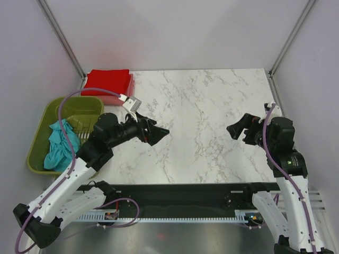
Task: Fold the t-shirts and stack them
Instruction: Reset both grippers
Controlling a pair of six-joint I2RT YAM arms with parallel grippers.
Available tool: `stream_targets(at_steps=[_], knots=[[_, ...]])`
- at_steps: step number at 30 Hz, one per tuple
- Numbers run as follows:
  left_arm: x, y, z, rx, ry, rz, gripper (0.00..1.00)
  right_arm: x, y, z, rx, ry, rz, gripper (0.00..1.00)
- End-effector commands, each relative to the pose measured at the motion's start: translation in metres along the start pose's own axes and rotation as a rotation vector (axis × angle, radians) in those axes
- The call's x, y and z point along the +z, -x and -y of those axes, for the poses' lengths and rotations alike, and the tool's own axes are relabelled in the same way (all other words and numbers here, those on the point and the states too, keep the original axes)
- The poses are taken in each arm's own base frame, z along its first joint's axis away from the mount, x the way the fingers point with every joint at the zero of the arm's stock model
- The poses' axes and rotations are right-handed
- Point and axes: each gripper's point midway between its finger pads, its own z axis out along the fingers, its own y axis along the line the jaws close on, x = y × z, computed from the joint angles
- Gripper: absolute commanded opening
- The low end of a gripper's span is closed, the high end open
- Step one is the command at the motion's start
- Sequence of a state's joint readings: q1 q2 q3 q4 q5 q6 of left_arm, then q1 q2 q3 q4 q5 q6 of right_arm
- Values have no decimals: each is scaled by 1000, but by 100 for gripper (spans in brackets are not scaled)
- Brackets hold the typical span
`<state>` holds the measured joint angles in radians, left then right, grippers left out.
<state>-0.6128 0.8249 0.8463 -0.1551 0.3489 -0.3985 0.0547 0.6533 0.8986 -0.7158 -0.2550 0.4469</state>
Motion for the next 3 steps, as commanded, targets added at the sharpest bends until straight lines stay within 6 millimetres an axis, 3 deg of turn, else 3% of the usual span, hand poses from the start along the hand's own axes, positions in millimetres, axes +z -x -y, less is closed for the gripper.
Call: stream_targets(at_steps=[1, 3], knots=[[-4, 12, 7, -8, -19, 52, 100, -4, 11, -2, -20, -3, 41, 98], [-4, 12, 7, -7, -17, 51, 100, -3, 11, -2, -15, -4, 41, 98]])
